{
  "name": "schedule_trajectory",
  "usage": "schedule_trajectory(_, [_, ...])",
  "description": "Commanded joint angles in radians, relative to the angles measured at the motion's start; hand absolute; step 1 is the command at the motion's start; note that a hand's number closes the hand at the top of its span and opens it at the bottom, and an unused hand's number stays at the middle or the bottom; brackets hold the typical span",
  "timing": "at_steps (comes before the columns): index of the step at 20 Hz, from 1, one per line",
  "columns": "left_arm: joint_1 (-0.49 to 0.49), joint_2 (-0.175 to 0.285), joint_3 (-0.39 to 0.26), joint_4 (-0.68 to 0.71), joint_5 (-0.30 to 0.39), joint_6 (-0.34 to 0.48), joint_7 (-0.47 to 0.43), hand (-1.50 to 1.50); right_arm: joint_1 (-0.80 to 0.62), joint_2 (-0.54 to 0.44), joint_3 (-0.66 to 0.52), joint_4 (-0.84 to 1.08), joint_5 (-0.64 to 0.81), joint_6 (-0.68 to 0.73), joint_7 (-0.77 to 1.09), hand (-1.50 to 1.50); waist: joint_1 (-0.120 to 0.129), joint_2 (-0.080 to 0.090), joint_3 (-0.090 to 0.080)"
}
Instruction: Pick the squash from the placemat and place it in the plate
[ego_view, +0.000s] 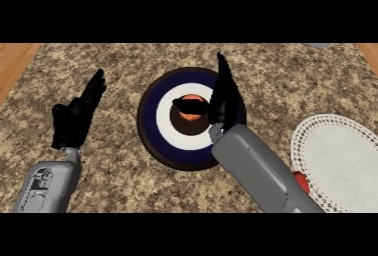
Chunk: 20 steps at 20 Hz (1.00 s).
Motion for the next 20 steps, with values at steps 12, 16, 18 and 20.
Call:
schedule_trajectory(12, [0.102,-0.017,0.022,0.008,-0.009,0.021,-0.094,0.00,0.640,-0.151,-0.063,-0.619,-0.071,-0.163,-0.164,-1.50,-0.056,-0.012,-0.001])
schedule_trajectory(16, [0.005,-0.001,0.027,0.014,-0.010,0.007,0.005,0.00,0.810,-0.226,-0.090,-0.752,-0.243,-0.082,-0.337,-1.50,-0.043,-0.008,0.000])
schedule_trajectory(18, [0.023,-0.011,0.029,0.015,-0.017,0.020,-0.008,0.00,0.924,-0.249,-0.078,-0.823,-0.251,-0.063,-0.364,-1.50,-0.044,-0.009,0.000])
schedule_trajectory(20, [0.059,-0.013,0.011,-0.032,-0.019,0.008,0.004,0.00,0.949,-0.284,-0.173,-0.772,-0.373,0.006,-0.506,-1.50,-0.037,-0.008,0.000])
